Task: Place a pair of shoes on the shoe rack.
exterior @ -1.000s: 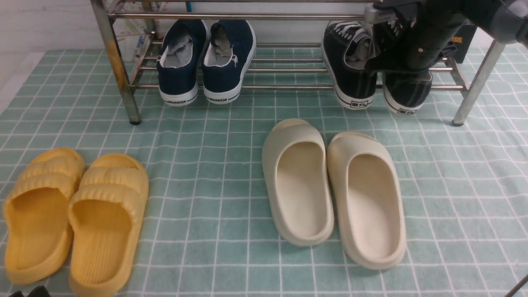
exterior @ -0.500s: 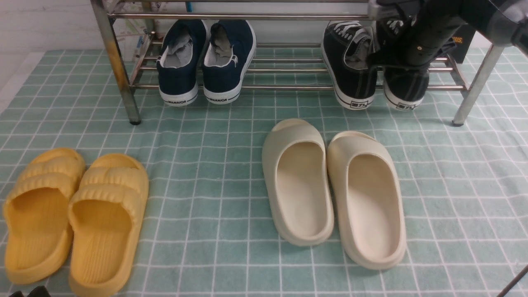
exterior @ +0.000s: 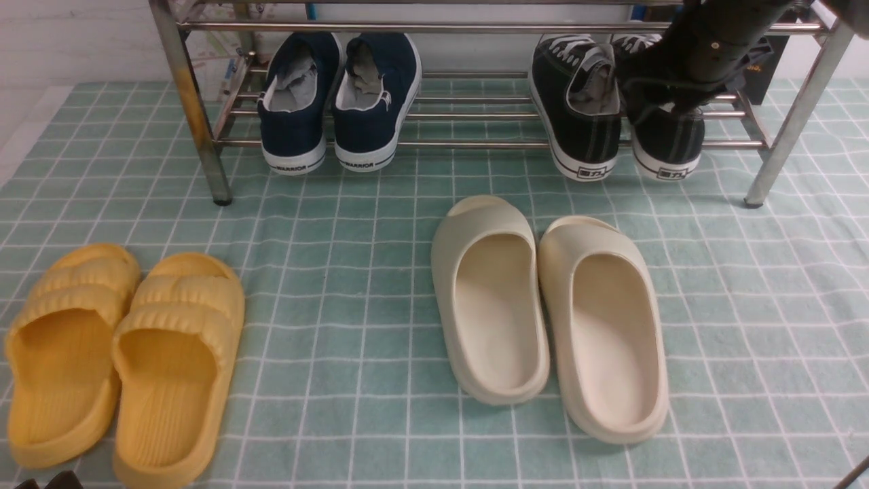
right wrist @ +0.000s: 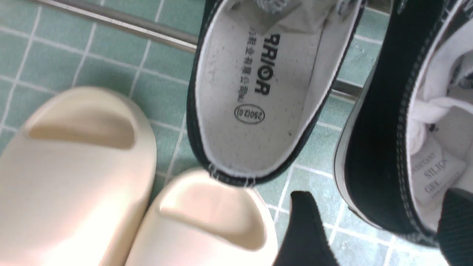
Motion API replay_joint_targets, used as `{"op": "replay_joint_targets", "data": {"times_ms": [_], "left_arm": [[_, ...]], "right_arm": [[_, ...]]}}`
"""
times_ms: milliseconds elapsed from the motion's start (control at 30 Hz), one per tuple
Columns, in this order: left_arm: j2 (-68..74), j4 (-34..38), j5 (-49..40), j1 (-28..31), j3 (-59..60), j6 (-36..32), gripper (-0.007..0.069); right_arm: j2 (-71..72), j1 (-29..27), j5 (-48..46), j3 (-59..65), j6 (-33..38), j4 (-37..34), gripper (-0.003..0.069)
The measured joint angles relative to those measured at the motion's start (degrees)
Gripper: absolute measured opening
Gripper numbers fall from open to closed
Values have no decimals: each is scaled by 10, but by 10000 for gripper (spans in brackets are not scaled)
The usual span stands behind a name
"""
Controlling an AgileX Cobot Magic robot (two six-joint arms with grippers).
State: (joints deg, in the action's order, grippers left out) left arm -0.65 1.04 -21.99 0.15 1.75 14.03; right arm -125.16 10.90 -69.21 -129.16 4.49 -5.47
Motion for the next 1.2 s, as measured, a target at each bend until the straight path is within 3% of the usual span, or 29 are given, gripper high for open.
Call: {"op": "replay_joint_targets", "data": {"times_ms": [167, 533, 700, 867, 1200], "left_arm": [[0, 0, 0, 0, 0, 0, 239], [0, 0, 0, 0, 0, 0, 239], [0, 0, 0, 0, 0, 0, 239], [0, 0, 0, 0, 0, 0, 239], [0, 0, 0, 0, 0, 0, 239]], "right_arm": [[17, 0, -19, 19, 14, 0, 426], [229, 0, -17, 245, 20, -8, 148], [413, 0, 93, 410, 20, -31, 70], [595, 0, 206, 564, 20, -71, 44], [833, 0, 311, 746, 20, -92, 43]]}}
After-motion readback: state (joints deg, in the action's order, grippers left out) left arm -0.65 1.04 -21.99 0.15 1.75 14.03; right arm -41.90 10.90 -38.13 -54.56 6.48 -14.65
